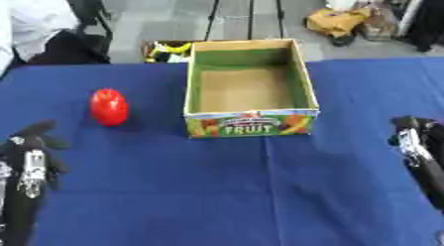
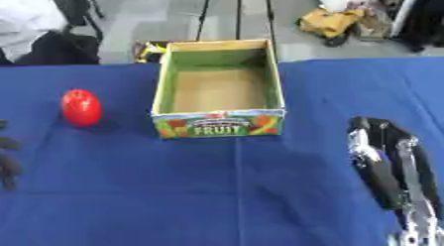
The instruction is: Pick up objects on the table and place them in the box.
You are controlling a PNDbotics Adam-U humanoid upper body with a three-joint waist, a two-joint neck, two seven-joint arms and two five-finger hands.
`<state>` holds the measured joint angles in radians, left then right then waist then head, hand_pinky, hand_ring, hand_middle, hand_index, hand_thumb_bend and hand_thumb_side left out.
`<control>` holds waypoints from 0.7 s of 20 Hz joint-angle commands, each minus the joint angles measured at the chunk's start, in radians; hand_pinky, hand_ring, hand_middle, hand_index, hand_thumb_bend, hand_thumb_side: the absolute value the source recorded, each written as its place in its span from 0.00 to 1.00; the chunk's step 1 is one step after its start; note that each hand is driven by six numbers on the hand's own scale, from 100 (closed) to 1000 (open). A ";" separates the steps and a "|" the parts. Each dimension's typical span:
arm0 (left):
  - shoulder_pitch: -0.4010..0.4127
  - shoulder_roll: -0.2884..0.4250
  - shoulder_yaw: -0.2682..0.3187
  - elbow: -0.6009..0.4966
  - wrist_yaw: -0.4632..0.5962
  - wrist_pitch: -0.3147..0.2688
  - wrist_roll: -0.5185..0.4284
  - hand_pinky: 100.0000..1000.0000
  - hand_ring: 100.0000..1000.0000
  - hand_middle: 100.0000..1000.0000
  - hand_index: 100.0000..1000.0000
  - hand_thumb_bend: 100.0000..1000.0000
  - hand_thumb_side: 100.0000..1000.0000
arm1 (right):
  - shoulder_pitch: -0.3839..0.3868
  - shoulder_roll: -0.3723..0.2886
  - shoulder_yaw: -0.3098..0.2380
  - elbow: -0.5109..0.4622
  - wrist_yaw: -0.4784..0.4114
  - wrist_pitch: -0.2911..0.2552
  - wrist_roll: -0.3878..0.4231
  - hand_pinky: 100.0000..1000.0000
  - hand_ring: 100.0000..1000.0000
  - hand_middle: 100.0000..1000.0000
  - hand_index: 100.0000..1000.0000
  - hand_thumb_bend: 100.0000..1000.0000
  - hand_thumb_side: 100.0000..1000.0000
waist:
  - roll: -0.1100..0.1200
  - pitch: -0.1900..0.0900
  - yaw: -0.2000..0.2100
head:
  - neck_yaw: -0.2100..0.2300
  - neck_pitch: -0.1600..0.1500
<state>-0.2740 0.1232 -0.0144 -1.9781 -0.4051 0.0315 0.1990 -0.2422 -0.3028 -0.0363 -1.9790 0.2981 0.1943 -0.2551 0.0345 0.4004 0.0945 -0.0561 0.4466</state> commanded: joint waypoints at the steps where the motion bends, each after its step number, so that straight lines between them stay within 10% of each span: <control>1: -0.010 0.012 0.004 -0.022 -0.007 0.000 -0.005 0.17 0.36 0.50 0.79 0.00 0.96 | -0.009 -0.004 -0.002 -0.021 0.004 -0.001 0.002 0.74 0.56 0.43 0.67 0.00 0.77 | -0.002 -0.020 0.001 | -0.001 -0.012; 8: -0.062 0.087 0.016 -0.022 -0.081 0.031 -0.072 0.19 0.40 0.58 0.83 0.00 0.93 | -0.003 -0.007 -0.002 -0.021 0.004 0.001 0.003 0.74 0.56 0.43 0.67 0.00 0.77 | 0.001 -0.029 0.002 | -0.005 0.002; 14: -0.205 0.242 0.035 -0.022 -0.189 0.082 -0.147 0.23 0.45 0.65 0.86 0.00 0.85 | 0.006 -0.004 0.001 -0.021 0.005 -0.003 0.006 0.74 0.56 0.43 0.67 0.00 0.77 | 0.016 -0.057 -0.014 | 0.001 0.074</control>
<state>-0.4632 0.3189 0.0090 -1.9799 -0.5755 0.1046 0.0647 -0.2329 -0.3028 -0.0357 -1.9790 0.2981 0.1942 -0.2511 0.0523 0.3662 0.0796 -0.0601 0.5014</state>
